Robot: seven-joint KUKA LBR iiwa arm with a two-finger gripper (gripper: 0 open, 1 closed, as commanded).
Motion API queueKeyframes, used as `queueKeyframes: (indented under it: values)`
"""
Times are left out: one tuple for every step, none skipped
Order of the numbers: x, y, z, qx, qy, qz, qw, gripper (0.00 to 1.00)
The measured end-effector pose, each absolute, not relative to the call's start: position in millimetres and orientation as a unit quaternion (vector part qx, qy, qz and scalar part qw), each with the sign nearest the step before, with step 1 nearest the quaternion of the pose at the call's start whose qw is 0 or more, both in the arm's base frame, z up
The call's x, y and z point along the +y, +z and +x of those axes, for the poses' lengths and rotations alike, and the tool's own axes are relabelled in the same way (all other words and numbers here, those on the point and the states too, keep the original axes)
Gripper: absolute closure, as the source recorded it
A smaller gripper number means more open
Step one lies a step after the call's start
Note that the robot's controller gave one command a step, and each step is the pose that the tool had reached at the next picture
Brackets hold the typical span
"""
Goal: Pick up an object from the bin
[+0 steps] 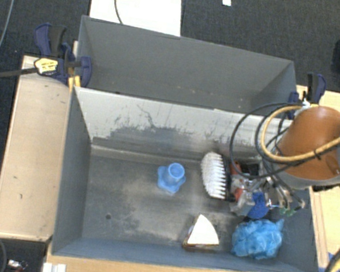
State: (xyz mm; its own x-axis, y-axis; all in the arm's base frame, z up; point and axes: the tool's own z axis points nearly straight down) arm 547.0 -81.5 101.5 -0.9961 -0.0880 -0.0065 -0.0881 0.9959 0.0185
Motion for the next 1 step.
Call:
queueKeyframes:
  values:
    - [-82.6,112.0,545.5,0.999,0.011,-0.042,-0.003,1.0]
